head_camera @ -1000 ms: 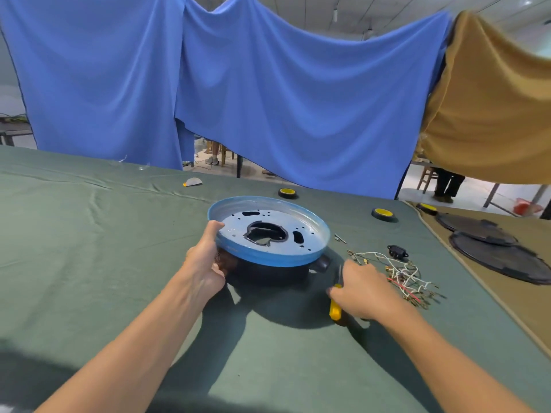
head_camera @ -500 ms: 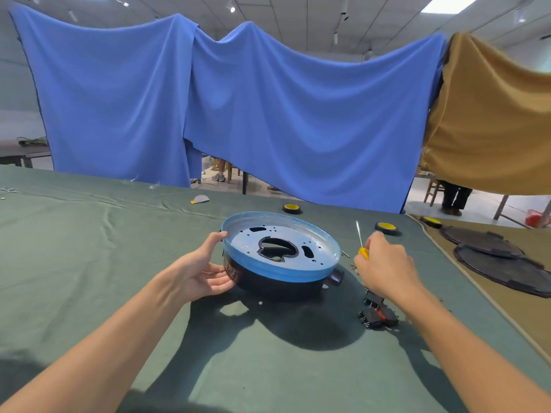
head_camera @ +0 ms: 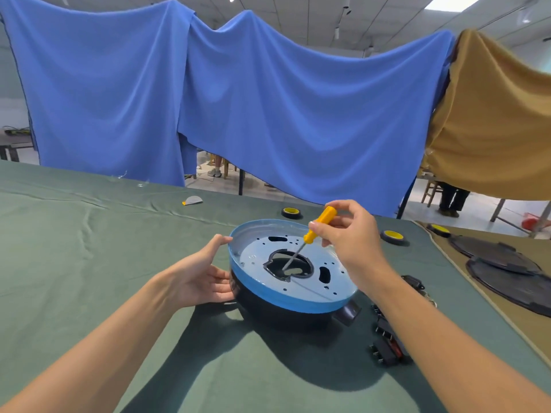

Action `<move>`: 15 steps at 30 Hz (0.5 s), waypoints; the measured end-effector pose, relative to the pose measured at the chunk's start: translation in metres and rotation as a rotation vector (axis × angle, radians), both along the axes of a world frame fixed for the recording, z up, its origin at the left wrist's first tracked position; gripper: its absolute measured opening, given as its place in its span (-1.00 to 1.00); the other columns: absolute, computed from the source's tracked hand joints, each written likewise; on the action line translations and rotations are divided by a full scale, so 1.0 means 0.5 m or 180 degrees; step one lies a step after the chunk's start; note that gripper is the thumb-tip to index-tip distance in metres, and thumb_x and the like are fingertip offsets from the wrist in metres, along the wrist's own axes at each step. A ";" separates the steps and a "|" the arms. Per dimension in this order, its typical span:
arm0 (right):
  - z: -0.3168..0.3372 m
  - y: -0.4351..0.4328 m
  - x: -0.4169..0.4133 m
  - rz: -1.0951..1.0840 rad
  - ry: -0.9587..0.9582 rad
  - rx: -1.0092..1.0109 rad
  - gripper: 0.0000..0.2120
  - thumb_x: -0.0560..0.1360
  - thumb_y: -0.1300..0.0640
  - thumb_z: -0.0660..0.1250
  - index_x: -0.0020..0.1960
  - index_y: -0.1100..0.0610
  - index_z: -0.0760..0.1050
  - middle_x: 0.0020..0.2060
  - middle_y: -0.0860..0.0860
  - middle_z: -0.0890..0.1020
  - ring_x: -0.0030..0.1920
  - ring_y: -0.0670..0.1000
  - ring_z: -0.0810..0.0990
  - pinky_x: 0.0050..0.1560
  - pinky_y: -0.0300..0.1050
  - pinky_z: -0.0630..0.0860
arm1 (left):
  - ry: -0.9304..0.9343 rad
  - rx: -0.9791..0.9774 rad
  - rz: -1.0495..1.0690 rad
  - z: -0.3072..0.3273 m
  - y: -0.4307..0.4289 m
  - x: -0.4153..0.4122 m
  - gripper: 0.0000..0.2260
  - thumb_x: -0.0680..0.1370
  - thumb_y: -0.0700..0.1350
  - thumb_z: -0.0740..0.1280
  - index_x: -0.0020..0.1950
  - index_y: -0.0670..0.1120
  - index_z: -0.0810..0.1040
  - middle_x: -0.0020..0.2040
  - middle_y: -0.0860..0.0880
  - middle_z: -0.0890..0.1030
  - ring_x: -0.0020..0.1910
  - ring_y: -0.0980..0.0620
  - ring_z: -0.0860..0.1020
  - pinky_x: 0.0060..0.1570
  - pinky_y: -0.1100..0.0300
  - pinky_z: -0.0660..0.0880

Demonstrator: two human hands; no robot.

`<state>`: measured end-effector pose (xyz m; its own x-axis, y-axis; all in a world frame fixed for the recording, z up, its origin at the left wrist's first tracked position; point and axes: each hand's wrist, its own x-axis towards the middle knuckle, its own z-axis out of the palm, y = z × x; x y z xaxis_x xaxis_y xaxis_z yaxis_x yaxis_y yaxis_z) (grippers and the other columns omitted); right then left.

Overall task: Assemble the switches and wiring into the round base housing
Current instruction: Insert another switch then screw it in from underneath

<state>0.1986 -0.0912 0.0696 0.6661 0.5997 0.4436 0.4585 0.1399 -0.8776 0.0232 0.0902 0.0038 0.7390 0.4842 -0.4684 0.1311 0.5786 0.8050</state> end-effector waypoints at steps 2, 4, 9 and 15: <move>-0.001 0.036 -0.001 0.0084 0.0034 0.0212 -0.76 0.44 0.25 0.49 0.02 0.08 0.49 -0.25 0.03 0.64 -0.24 0.06 0.65 -0.28 -0.15 0.55 | -0.0086 -0.0072 0.0000 -0.002 0.012 0.010 -0.39 0.36 0.15 0.50 0.08 -0.36 0.49 -0.24 -0.20 0.59 -0.34 -0.14 0.61 -0.27 0.06 0.61; -0.007 0.072 -0.001 0.0043 -0.0218 0.0258 -0.80 0.48 0.20 0.45 0.04 0.07 0.49 -0.24 0.00 0.63 -0.19 0.04 0.65 -0.25 -0.12 0.57 | -0.0150 -0.0085 0.0009 -0.007 0.023 0.020 -0.36 0.30 0.16 0.54 0.07 -0.35 0.51 -0.22 -0.19 0.57 -0.32 -0.12 0.60 -0.26 0.08 0.61; -0.012 0.145 -0.011 -0.0027 -0.0947 0.0331 -0.84 0.55 0.16 0.36 0.08 -0.01 0.44 -0.19 -0.01 0.61 -0.15 -0.02 0.66 -0.18 -0.33 0.53 | -0.0245 0.0023 0.0159 -0.033 0.048 0.042 -0.23 0.23 0.13 0.58 0.23 -0.35 0.49 -0.10 -0.21 0.58 -0.24 -0.12 0.60 -0.24 0.09 0.62; -0.026 0.222 -0.045 -0.0038 -0.1408 0.0587 -0.78 0.61 0.16 0.24 0.25 0.13 0.40 -0.16 0.07 0.58 -0.14 0.10 0.63 -0.07 0.14 0.58 | -0.0297 0.0003 0.0235 -0.049 0.056 0.044 -0.20 0.20 0.11 0.60 0.26 -0.34 0.51 -0.01 -0.25 0.63 -0.14 -0.16 0.63 -0.23 0.09 0.62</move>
<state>0.1758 0.0198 0.0567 0.3957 0.4779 0.7842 0.7849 0.2673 -0.5590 0.0454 0.1180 -0.0205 0.7417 0.5393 -0.3989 0.0128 0.5832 0.8123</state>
